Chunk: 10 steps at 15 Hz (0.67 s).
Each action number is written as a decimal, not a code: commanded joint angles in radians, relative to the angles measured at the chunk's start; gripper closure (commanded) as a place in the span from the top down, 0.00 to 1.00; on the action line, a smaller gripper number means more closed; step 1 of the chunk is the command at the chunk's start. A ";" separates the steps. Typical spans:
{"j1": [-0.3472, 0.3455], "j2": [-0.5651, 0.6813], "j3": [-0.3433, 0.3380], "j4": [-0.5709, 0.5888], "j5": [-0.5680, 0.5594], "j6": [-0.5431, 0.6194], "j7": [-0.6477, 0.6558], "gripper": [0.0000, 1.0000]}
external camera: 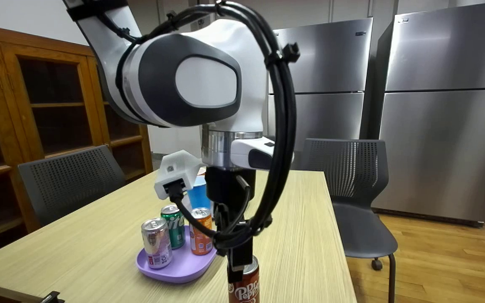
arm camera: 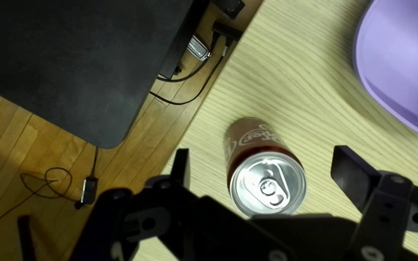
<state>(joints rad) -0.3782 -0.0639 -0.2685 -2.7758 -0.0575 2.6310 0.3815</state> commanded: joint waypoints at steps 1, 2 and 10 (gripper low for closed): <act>0.002 0.036 -0.017 0.001 -0.042 0.048 0.047 1.00; 0.004 0.044 -0.021 0.001 -0.049 0.063 0.054 1.00; 0.044 0.106 -0.029 0.001 -0.034 0.156 0.086 1.00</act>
<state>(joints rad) -0.3627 0.0196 -0.2868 -2.7755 -0.0753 2.7511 0.4195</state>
